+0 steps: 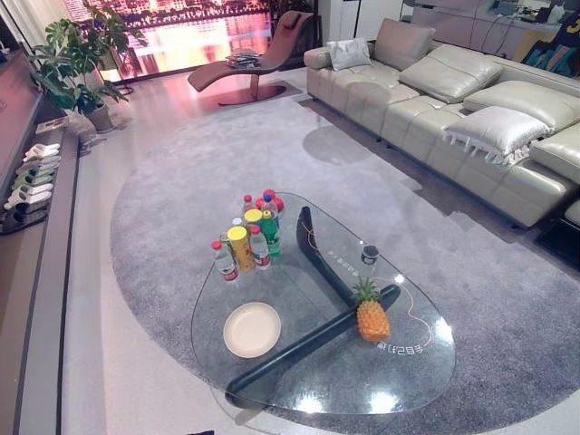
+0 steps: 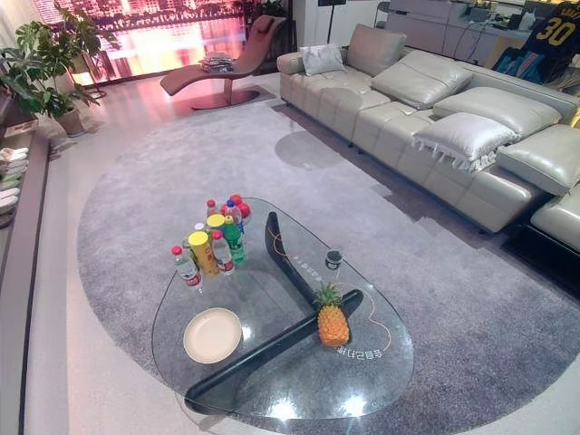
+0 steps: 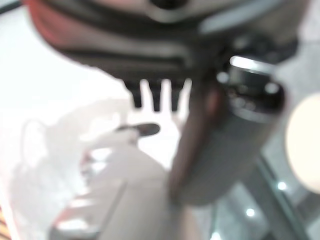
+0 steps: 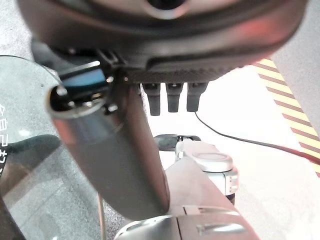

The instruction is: Pick up the fruit to the plate

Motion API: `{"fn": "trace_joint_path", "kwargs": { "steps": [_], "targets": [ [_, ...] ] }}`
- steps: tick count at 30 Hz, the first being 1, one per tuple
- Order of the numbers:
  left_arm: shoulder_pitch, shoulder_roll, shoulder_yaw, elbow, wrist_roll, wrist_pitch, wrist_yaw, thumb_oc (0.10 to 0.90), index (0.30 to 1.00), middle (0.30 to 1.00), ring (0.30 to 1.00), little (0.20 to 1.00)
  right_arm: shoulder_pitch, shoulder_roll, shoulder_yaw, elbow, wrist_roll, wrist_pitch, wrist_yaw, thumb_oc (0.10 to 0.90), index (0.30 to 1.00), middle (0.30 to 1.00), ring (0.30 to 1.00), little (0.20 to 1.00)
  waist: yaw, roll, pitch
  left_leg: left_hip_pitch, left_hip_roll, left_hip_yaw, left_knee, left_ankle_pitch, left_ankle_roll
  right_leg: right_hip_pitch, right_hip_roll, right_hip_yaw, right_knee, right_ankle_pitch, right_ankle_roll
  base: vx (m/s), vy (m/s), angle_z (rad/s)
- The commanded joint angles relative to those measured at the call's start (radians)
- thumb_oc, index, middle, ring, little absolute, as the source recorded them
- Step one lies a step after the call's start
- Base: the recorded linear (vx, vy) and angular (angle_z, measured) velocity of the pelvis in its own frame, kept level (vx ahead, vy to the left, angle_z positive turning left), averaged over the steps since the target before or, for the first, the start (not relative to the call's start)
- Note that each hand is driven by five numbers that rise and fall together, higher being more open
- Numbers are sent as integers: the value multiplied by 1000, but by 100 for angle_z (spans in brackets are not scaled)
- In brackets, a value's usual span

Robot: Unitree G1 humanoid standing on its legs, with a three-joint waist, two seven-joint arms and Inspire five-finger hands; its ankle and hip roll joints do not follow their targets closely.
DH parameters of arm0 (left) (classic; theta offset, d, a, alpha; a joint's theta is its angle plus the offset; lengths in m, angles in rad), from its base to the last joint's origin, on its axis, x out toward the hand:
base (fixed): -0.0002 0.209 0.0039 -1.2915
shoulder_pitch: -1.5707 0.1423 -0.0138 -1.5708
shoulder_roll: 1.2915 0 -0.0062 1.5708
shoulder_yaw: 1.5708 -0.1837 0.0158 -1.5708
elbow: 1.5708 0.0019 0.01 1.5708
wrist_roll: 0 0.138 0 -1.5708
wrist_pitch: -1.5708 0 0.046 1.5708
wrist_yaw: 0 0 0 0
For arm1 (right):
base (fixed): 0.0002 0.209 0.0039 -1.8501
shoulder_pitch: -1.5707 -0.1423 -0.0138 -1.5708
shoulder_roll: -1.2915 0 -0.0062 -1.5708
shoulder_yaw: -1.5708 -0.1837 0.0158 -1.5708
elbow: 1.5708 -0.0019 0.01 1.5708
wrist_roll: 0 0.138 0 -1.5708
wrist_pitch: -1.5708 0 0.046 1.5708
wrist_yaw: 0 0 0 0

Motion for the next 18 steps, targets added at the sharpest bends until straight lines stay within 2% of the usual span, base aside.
{"fn": "trace_joint_path", "kwargs": {
  "steps": [1,5,8,9,11,12,13,15,18],
  "targets": [
    [-59,-8,1,47,-5,-1,1,800,900,900,900,900,-66,-5,-29,38,-2,-6,-7,800,900,900,900,900,28,0,59,46,54,17,6,-43,40,-23,-58,17,4,46,-20,76,-7,0],
    [-57,-11,-12,28,-33,6,7,800,900,900,900,900,-71,-7,-11,26,-5,-1,2,800,900,900,900,900,30,7,94,4,50,6,6,-34,40,-68,-56,27,7,55,-21,32,-13,-3],
    [-81,-12,-31,3,-73,-6,-6,800,900,900,900,900,-106,-11,7,14,25,9,2,800,900,900,900,900,29,18,175,-77,33,-19,6,-17,49,-153,-48,53,14,74,-28,-91,-13,-12],
    [-83,-12,-32,2,-76,-10,-8,800,900,900,900,900,-108,-12,8,13,27,8,2,800,900,900,900,900,29,19,179,-82,32,-20,6,-16,49,-159,-48,54,14,75,-28,-125,-14,0],
    [-111,-11,-42,-21,-137,-41,-39,800,900,900,900,900,-145,-21,26,7,36,17,0,800,900,900,900,900,29,28,251,-155,18,-34,6,2,56,-236,-37,69,16,97,-34,-170,-16,6],
    [-113,-11,-43,-23,-140,-43,-41,800,900,900,900,900,-148,-22,27,6,37,16,0,800,900,900,900,900,29,28,255,-160,17,-35,6,3,56,-241,-36,69,16,99,-35,-196,-15,1],
    [-127,-12,-50,-40,-167,-55,-63,800,900,900,900,900,-170,-33,31,-1,39,24,1,800,900,900,900,900,30,33,297,-194,11,-44,6,11,57,-275,-28,73,16,108,-39,-131,-7,7],
    [-136,-8,-66,-61,-196,-79,-89,800,900,900,900,900,-185,-50,37,-10,38,26,7,800,900,900,900,900,32,37,340,-233,5,-53,6,23,57,-316,-24,72,21,116,-43,-132,-11,7],
    [-177,5,-88,-117,-255,-76,-103,800,900,900,900,900,-219,-83,46,-30,66,21,9,800,900,900,900,900,37,37,409,-309,0,-65,22,47,52,-404,-21,74,55,123,-48,-140,-18,-3]
  ]
}}
